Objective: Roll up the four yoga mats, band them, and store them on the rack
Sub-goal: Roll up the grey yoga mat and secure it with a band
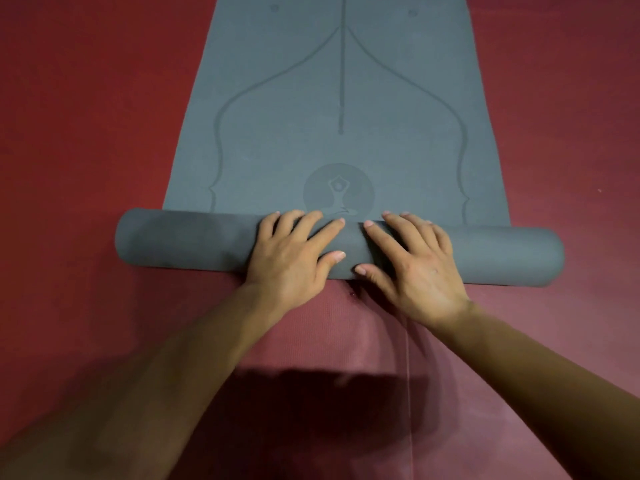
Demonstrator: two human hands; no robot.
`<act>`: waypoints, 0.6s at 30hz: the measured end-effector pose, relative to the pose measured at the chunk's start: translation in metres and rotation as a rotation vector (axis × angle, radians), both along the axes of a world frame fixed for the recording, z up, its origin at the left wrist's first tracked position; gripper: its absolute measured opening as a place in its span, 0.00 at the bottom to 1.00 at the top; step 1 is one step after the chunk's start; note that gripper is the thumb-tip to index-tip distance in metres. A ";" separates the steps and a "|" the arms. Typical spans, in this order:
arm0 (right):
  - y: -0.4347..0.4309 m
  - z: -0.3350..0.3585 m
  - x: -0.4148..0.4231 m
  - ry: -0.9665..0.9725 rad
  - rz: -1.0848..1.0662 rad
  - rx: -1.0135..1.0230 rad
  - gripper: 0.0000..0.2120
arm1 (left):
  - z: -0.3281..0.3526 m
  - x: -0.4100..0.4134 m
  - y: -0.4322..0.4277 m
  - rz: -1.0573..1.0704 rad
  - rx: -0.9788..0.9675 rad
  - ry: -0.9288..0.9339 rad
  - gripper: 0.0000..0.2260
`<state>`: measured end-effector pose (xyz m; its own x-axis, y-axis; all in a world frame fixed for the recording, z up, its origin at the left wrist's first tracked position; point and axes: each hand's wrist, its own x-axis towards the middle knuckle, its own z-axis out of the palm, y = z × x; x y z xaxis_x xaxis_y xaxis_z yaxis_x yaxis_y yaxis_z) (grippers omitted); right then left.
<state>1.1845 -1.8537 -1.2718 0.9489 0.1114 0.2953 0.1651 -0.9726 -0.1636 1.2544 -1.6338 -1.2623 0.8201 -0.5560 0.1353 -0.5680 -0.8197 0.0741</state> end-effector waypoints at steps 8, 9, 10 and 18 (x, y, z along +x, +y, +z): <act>-0.011 -0.003 0.009 0.042 -0.018 -0.019 0.36 | 0.005 0.023 -0.005 -0.009 -0.045 0.017 0.23; -0.012 -0.001 0.014 0.045 -0.004 -0.021 0.36 | 0.001 0.019 -0.002 -0.013 -0.085 -0.036 0.24; -0.014 0.000 0.017 0.050 0.003 -0.023 0.36 | -0.004 0.015 0.001 -0.020 -0.117 -0.079 0.25; -0.010 -0.004 0.020 0.039 -0.057 0.011 0.36 | -0.006 0.033 0.000 -0.055 -0.067 -0.069 0.24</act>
